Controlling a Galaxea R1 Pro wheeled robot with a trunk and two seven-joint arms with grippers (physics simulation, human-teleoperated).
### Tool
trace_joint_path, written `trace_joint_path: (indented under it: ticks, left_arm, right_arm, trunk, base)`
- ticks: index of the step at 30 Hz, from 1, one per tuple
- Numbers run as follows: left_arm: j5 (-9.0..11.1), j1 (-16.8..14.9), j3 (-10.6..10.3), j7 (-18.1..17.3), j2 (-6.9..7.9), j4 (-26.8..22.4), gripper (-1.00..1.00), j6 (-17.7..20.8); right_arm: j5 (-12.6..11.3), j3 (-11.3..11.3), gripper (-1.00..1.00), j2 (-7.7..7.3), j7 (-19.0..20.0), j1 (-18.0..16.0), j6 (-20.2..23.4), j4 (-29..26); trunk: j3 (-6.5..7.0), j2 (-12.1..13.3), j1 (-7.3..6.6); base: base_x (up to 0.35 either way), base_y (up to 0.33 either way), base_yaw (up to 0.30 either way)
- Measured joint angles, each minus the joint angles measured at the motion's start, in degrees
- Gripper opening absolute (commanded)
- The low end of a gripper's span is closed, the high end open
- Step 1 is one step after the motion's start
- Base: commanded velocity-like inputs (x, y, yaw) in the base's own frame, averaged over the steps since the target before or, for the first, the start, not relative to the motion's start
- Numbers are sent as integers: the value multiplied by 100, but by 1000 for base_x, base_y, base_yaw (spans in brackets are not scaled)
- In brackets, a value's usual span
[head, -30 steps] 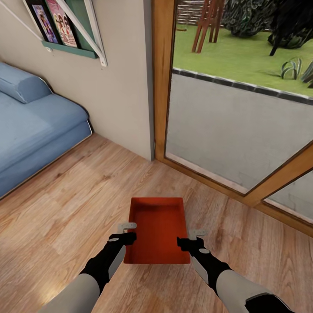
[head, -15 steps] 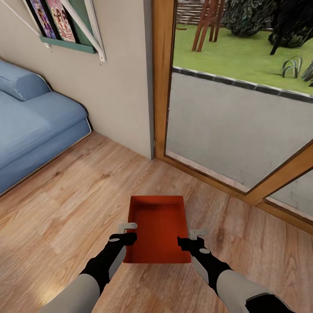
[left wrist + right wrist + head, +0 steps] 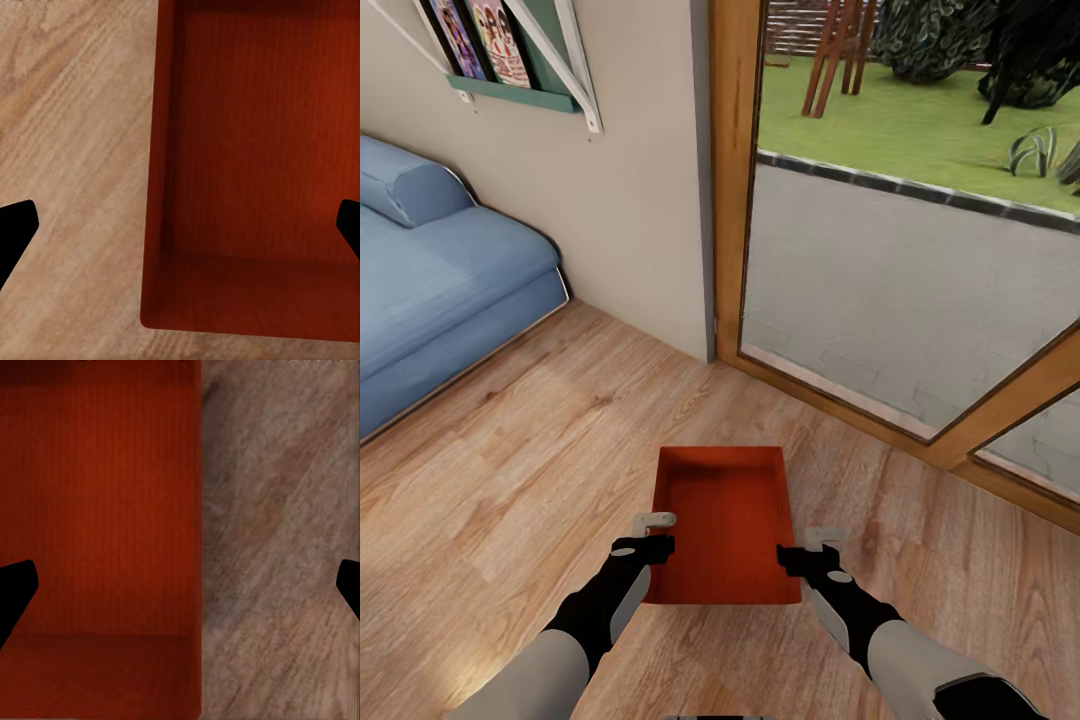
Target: Move the two storage containers from the living room to the garage. In the garage, place one container on the floor and stack the other container on top of it (either order is fine).
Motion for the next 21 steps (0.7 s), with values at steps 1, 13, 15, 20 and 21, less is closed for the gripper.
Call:
trace_joint_path:
  ticks: [1,13,15,20,21]
  left_arm:
    - [0,0,-1,0,0,1,100,0]
    - [-6,0,-3,6,10,6,100,0]
    - [-7,0,-3,7,14,6,100,0]
    - [-7,0,-10,8,25,20,100,7]
    - [-10,0,-11,8,29,29,100,18]
  right_arm:
    - [0,0,100,-3,2,0,3,-7]
    - [23,1,100,-156,13,0,34,-52]
    - [26,1,100,-142,16,0,34,-52]
    - [33,14,100,-104,35,1,34,-52]
    - [34,19,100,-97,39,1,34,-55]
  trunk:
    - [0,0,0]
    - [0,0,0]
    - [0,0,0]
    - [0,0,0]
    - [0,0,0]
  base:
    - [0,0,0]
    - [0,0,0]
    - [0,0,0]
    - [0,0,0]
    - [0,0,0]
